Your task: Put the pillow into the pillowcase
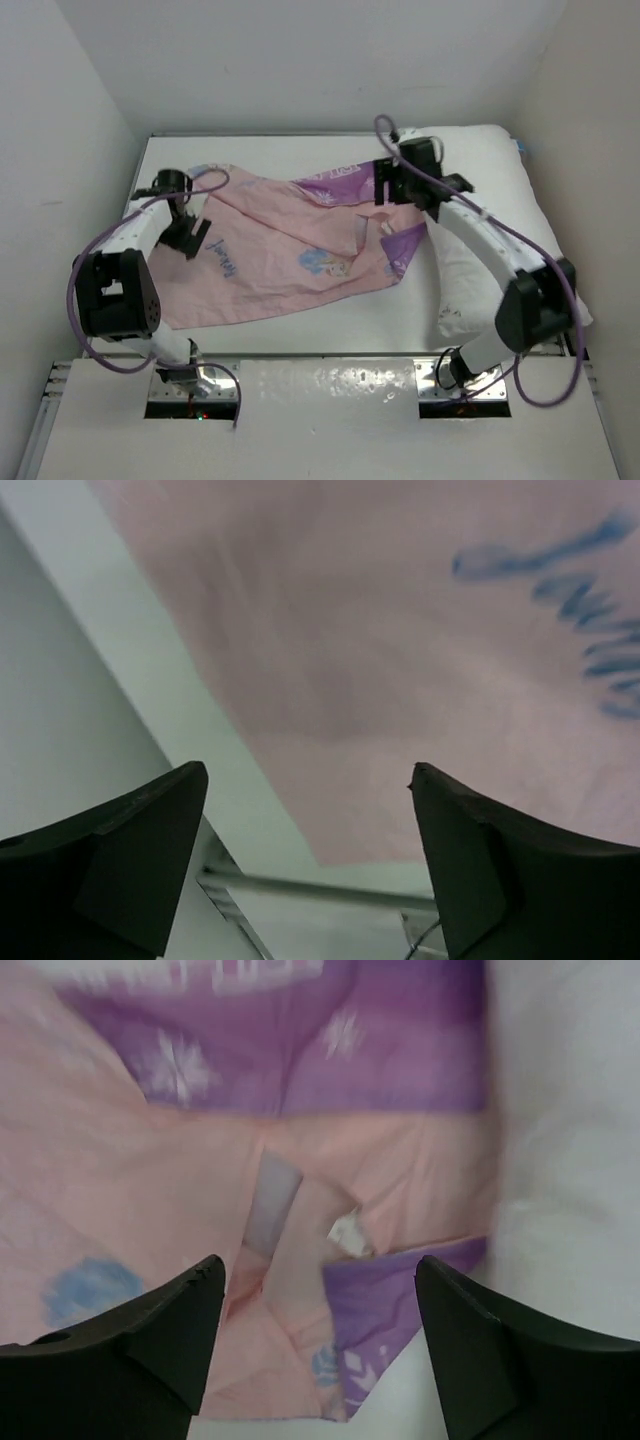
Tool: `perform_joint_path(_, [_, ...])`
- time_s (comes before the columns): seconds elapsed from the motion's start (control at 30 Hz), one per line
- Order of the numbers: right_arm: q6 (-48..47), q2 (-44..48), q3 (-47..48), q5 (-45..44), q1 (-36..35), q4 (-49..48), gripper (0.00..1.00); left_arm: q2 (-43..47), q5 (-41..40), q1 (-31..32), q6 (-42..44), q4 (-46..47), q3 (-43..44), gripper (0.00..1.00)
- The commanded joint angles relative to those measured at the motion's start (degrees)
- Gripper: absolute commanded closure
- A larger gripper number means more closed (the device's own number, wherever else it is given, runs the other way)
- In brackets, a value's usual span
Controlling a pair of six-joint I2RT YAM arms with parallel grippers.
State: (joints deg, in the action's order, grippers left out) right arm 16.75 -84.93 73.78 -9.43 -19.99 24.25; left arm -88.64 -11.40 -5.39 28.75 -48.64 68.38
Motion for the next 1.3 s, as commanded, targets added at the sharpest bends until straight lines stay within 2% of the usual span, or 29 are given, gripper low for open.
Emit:
perform_joint_path(0.0, [3.1, -7.3, -3.6, 3.2, -3.1, -1.1, 0.25, 0.2, -4.2, -1.0, 1.5, 1.6, -8.8, 0.16])
perform_joint_path(0.07, [3.7, -11.3, -3.0, 3.0, -4.1, -1.3, 0.34, -0.6, -6.4, -1.3, 2.0, 5.9, -11.7, 0.15])
perform_joint_path(0.1, [4.3, -12.4, -3.1, 3.4, -4.5, -1.3, 0.48, -2.0, -7.1, -1.2, 2.0, 7.2, -13.3, 0.16])
perform_joint_path(0.17, [6.2, -15.3, -4.7, 4.4, -4.5, -1.2, 0.69, -4.3, -8.1, -1.6, 2.4, 12.3, -14.0, 0.2])
perform_joint_path(0.2, [7.1, -15.9, -5.7, 4.5, -4.5, -1.7, 0.92, -7.5, -8.5, -1.9, 2.5, 13.9, -13.7, 0.21])
perform_joint_path(0.23, [7.9, -16.1, -6.8, 4.6, -4.7, -2.0, 0.98, -9.3, -9.1, -1.9, 2.6, 16.9, -12.3, 0.23])
perform_joint_path(0.27, [9.0, -16.3, -9.7, 4.5, -5.1, -2.5, 1.0, -11.3, -10.6, -2.1, 2.8, 18.1, -10.9, 0.23])
perform_joint_path(0.37, [8.5, -15.6, -15.1, 6.4, -7.9, -5.0, 1.0, -20.1, -12.9, -3.6, 3.0, 22.4, -1.5, 0.24])
perform_joint_path(0.4, [7.8, -15.4, -16.1, 6.9, -10.7, -5.5, 1.0, -24.9, -13.8, -4.4, 2.7, 23.1, 1.6, 0.24])
perform_joint_path(0.43, [6.5, -15.4, -16.6, 7.4, -12.4, -5.6, 1.0, -27.4, -14.8, -4.5, 2.2, 23.1, 9.0, 0.24])
perform_joint_path(0.53, [4.3, -14.5, -17.2, 13.1, -18.9, -6.8, 1.0, -33.2, -16.1, -3.6, 2.0, 23.0, 21.9, 0.23])
perform_joint_path(0.57, [3.9, -14.0, -16.8, 18.0, -20.2, -7.5, 1.0, -33.5, -14.9, -3.0, 2.2, 23.0, 24.1, 0.22])
perform_joint_path(0.6, [3.5, -13.3, -16.4, 20.7, -22.5, -8.8, 1.0, -32.7, -14.2, -0.9, 2.6, 22.9, 25.7, 0.2])
perform_joint_path(0.7, [4.2, -9.8, -12.6, 24.8, -23.4, -9.4, 1.0, -27.8, -10.5, 4.2, 6.0, 24.5, 27.1, 0.09])
perform_joint_path(0.73, [5.9, -8.1, -11.6, 24.4, -22.7, -9.4, 0.97, -26.0, -9.7, 4.8, 6.2, 24.5, 26.8, 0.07])
perform_joint_path(0.8, [8.0, -6.3, -9.3, 23.2, -18.1, -9.4, 0.78, -20.1, -4.9, 10.2, 6.1, 23.2, 25.1, 0.05])
perform_joint_path(0.83, [10.6, -5.1, -8.3, 22.4, -16.0, -9.0, 0.74, -17.7, -1.8, 11.5, 6.2, 22.6, 24.1, 0.04])
perform_joint_path(0.87, [11.9, -5.0, -7.5, 21.7, -13.8, -8.3, 0.74, -15.5, 5.6, 13.0, 6.4, 21.8, 22.9, 0.05])
perform_joint_path(0.9, [13.0, -5.2, -6.7, 19.6, -9.2, -5.8, 0.76, -11.5, 9.4, 16.2, 7.4, 20.2, 19.8, 0.24])
perform_joint_path(0.93, [14.3, -7.0, -4.2, 17.9, -6.8, -4.1, 0.79, -9.6, 16.9, 18.0, 8.1, 19.4, 18.1, 0.42])
perform_joint_path(1.0, [14.1, -10.6, -0.2, 14.4, -2.1, 2.5, 0.83, -7.1, 20.1, 24.9, 7.4, 18.7, 13.4, 0.76])
perform_joint_path(1.03, [12.7, -12.6, 4.2, 11.1, -1.0, 4.1, 0.79, -7.5, 20.1, 27.3, 6.3, 18.2, 12.9, 0.77])
perform_joint_path(1.07, [12.0, -16.9, 6.4, 9.8, 0.4, 6.6, 0.73, -9.6, 20.4, 31.4, 5.3, 17.9, 12.7, 0.76])
perform_joint_path(1.1, [10.4, -18.9, 10.0, 8.5, 0.7, 7.1, 0.59, -10.9, 20.3, 33.1, 2.9, 17.8, 12.7, 0.62])
perform_joint_path(1.13, [9.9, -20.6, 11.5, 8.1, 1.0, 7.3, 0.55, -12.2, 19.1, 34.5, 1.6, 18.1, 12.9, 0.56])
perform_joint_path(1.17, [9.5, -23.5, 12.5, 7.6, 1.4, 6.2, 0.52, -15.0, 18.0, 36.8, -1.0, 19.4, 13.2, 0.44])
perform_joint_path(1.2, [9.4, -24.7, 13.4, 6.9, 1.4, 5.3, 0.43, -16.2, 17.0, 37.8, -2.3, 20.2, 13.4, 0.38])
perform_joint_path(1.27, [9.4, -27.5, 15.9, 5.7, 1.7, 3.9, 0.35, -19.0, 14.5, 39.8, -3.8, 22.3, 13.5, 0.3])
